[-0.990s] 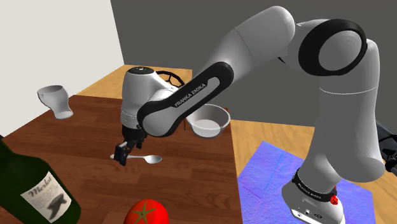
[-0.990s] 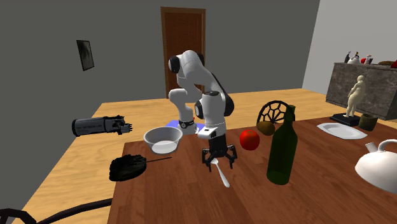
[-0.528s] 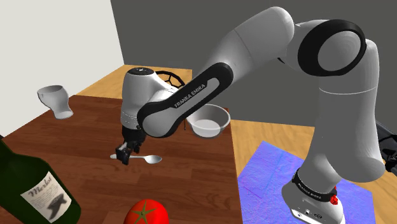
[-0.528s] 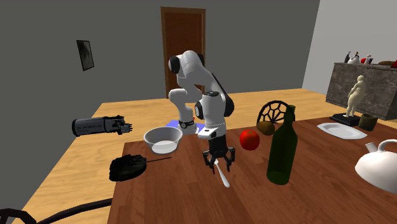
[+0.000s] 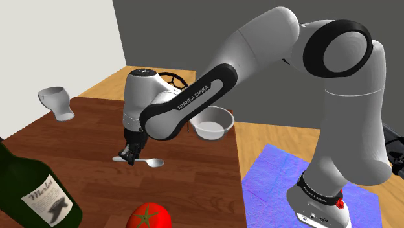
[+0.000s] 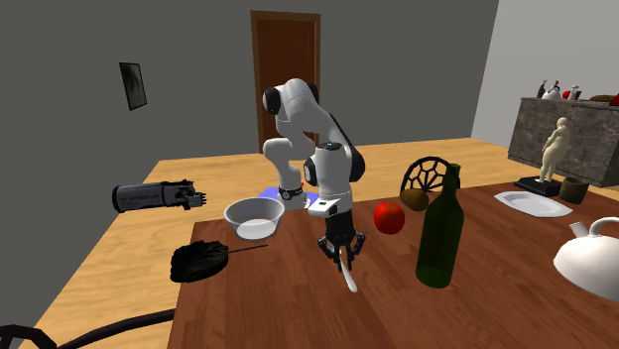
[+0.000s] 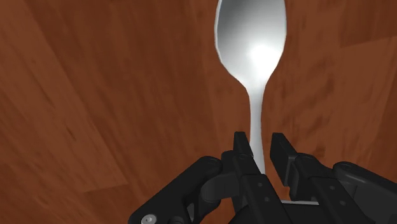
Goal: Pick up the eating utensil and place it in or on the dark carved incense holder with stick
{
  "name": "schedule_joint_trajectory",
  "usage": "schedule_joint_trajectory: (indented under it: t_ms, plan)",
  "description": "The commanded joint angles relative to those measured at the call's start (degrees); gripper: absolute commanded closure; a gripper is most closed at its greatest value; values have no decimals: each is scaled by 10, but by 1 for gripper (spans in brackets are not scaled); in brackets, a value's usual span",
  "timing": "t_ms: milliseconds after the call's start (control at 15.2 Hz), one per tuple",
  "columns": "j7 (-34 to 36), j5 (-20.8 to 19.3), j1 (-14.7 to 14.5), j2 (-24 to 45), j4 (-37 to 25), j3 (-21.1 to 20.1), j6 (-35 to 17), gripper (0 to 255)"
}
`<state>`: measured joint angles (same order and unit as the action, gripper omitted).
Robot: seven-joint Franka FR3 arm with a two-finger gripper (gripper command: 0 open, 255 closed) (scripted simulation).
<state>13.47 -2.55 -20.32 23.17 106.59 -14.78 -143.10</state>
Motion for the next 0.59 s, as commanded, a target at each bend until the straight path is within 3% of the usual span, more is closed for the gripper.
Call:
schedule_joint_trajectory:
  t_ms: [0,528]
  plan:
    - [0,0,0,0,0,0,0,255]
    - [-4,10,4,-32,-20,-5,51,255]
